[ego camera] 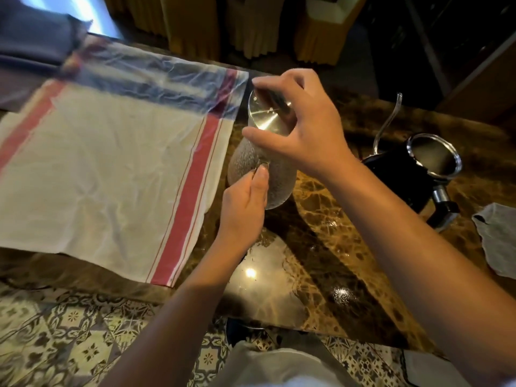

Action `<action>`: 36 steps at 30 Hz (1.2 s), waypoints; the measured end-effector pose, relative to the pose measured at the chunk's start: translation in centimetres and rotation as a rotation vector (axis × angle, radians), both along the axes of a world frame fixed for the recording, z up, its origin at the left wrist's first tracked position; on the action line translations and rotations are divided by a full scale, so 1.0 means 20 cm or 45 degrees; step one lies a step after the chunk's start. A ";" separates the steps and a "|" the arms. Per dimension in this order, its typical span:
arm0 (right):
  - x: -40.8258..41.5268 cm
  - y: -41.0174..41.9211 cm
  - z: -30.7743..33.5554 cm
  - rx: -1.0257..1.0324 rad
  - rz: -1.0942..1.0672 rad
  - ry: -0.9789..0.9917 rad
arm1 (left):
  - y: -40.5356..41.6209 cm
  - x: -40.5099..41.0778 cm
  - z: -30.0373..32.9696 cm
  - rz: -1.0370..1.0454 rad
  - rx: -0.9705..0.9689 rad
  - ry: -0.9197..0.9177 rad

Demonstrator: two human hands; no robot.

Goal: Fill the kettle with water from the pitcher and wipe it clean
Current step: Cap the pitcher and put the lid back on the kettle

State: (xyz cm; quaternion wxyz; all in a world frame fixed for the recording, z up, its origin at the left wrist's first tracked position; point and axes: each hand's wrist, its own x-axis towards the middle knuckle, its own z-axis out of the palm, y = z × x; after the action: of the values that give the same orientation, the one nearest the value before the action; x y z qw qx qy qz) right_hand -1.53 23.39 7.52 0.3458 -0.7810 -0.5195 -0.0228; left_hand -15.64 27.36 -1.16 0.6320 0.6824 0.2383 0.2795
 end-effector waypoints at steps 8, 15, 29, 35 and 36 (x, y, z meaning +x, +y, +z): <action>-0.01 0.01 -0.01 -0.059 -0.057 0.101 | -0.01 0.01 0.00 0.031 0.010 -0.008; 0.02 -0.02 0.00 -0.041 0.063 0.437 | -0.04 0.00 0.02 0.041 -0.109 -0.014; -0.05 -0.24 0.03 -0.103 0.006 0.297 | -0.08 -0.05 0.05 0.258 0.513 0.410; 0.05 -0.79 0.06 0.261 0.268 0.774 | -0.13 -0.04 0.10 0.581 0.744 0.664; 0.09 -0.89 0.06 0.296 0.258 0.803 | -0.15 -0.03 0.12 0.669 0.770 0.658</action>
State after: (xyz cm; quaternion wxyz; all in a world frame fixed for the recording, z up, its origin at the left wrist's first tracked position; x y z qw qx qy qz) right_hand 0.26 5.53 8.79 0.5764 -0.6496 -0.4559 0.1949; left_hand -16.33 24.45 1.27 0.2329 0.7994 0.4603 0.3078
